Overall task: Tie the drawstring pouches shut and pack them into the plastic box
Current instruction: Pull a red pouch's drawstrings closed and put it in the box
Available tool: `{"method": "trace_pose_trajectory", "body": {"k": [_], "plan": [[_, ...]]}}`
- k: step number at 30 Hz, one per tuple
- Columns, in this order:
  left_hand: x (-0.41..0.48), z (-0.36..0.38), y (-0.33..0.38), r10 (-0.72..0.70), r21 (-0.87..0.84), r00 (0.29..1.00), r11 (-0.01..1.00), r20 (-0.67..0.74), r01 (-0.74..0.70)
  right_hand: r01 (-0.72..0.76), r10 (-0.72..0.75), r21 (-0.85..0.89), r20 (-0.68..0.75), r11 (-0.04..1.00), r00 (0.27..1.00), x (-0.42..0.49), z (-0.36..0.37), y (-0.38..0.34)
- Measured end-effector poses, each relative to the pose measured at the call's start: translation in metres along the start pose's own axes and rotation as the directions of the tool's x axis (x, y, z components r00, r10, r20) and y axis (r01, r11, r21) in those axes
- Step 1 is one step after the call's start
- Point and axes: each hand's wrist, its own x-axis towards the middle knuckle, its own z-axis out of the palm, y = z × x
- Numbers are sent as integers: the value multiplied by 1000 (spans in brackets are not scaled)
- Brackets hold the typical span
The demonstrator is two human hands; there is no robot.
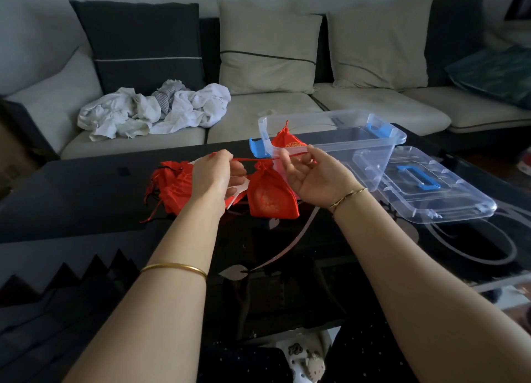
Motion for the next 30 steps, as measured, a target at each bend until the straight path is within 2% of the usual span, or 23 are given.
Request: {"method": "trace_pose_trajectory", "body": {"k": [3, 8, 13, 15, 18, 20, 24, 30], "plan": [[-1, 1, 1, -44, -8, 998, 999, 33, 44, 9, -11, -63, -42, 998, 999, 0, 1, 2], [-4, -4, 0, -116, -184, 981, 973, 154, 143, 26, -43, -144, -113, 989, 993, -1, 3, 5], [1, -3, 0, -153, -240, 987, 958, 42, 159, 18, -83, -329, -186, 944, 979, -3, 2, 3], [2, -1, -1, -123, -312, 989, 939, 81, 143, 18, -112, -399, -213, 917, 970, -2, 2, 4], [0, 3, -1, 17, -453, 977, 887, 213, 84, 52, -193, -499, -235, 865, 952, -1, 3, 5], [0, 4, -1, 115, -388, 960, 921, 254, -7, 75, -219, -512, -227, 856, 949, -1, 3, 3], [0, 5, -7, 226, -60, 923, 974, 311, -218, 178, -283, -507, -137, 843, 949, -4, 5, -2], [-2, 11, -6, 228, 93, 910, 957, 347, -276, 369, -413, -542, 44, 755, 910, -4, 17, 3]]}}
